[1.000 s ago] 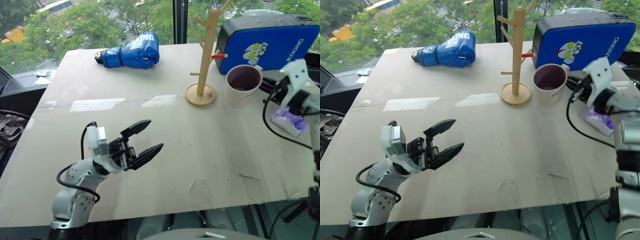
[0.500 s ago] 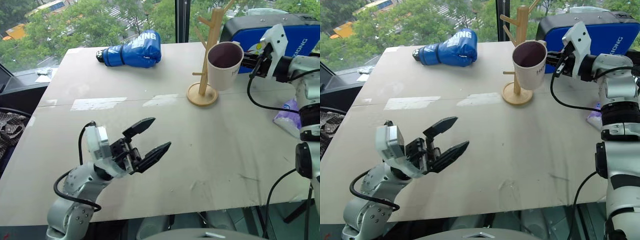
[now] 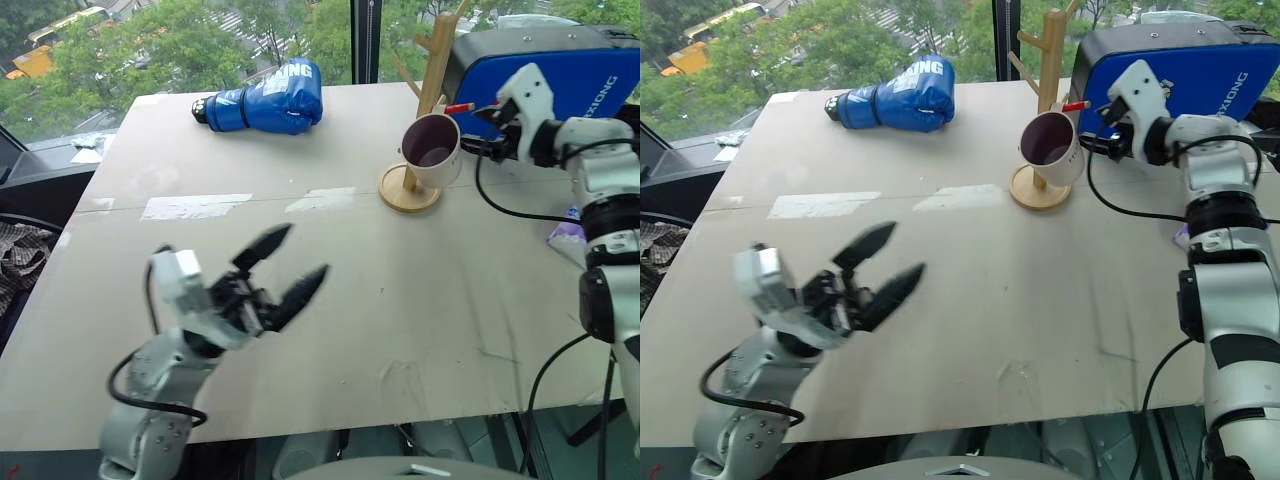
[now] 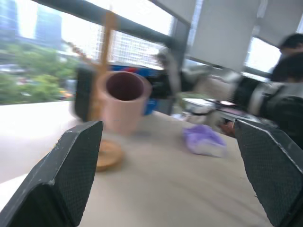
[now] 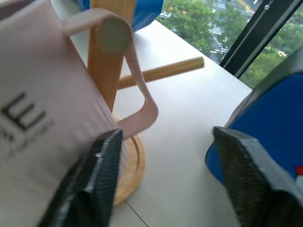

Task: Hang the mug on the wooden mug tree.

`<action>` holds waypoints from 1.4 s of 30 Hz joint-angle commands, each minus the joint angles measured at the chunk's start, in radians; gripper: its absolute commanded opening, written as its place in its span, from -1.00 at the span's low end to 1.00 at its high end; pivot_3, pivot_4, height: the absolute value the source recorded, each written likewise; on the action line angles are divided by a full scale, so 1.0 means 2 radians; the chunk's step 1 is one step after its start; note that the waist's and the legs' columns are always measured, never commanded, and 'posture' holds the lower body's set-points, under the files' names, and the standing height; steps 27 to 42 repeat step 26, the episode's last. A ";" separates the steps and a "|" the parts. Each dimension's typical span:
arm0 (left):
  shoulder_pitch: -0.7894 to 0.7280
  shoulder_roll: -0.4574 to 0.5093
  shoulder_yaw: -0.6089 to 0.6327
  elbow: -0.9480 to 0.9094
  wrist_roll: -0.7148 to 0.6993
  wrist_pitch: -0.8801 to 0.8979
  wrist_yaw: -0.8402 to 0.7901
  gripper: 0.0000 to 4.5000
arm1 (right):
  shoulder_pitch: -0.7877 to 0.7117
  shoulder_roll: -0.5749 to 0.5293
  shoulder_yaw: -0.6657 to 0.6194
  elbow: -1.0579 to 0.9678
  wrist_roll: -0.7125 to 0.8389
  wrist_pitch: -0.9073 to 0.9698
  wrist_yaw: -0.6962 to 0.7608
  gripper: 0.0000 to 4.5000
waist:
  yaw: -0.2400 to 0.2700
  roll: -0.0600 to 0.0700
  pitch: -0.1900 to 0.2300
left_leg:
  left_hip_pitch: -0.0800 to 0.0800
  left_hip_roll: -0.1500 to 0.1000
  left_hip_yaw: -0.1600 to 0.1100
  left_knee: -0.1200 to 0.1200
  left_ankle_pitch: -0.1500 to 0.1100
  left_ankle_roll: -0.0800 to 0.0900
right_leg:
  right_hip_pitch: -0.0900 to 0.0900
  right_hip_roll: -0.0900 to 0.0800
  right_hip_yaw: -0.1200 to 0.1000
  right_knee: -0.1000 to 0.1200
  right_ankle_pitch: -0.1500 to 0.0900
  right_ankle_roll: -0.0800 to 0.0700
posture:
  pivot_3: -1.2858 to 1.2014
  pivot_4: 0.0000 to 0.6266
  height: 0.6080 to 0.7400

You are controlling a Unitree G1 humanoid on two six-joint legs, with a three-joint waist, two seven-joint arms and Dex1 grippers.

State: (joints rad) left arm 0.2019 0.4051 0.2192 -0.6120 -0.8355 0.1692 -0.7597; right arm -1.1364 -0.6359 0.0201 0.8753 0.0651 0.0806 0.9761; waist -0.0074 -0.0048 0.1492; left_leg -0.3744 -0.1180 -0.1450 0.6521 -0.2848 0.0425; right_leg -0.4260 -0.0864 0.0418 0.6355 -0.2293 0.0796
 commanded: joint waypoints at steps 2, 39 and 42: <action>0.001 -0.003 0.027 0.031 -0.022 -0.028 -0.043 1.00 | 0.072 -0.045 -0.048 -0.125 0.044 0.041 0.019 0.41 | -0.001 0.000 0.000 | -0.003 0.000 0.000 0.001 0.000 0.000 | -0.002 0.000 0.000 0.000 0.000 0.000 | 0.03 -0.52 1.00; 0.022 0.082 -0.002 0.097 0.076 0.033 -0.085 1.00 | 0.680 -0.042 -0.253 -0.593 0.166 0.127 -0.040 0.41 | 0.010 0.000 -0.001 | -0.001 0.000 0.001 0.002 0.000 0.000 | -0.002 0.000 0.001 0.003 0.000 0.000 | 0.03 -0.52 1.00; 0.022 0.082 -0.002 0.097 0.076 0.033 -0.085 1.00 | 0.680 -0.042 -0.253 -0.593 0.166 0.127 -0.040 0.41 | 0.010 0.000 -0.001 | -0.001 0.000 0.001 0.002 0.000 0.000 | -0.002 0.000 0.001 0.003 0.000 0.000 | 0.03 -0.52 1.00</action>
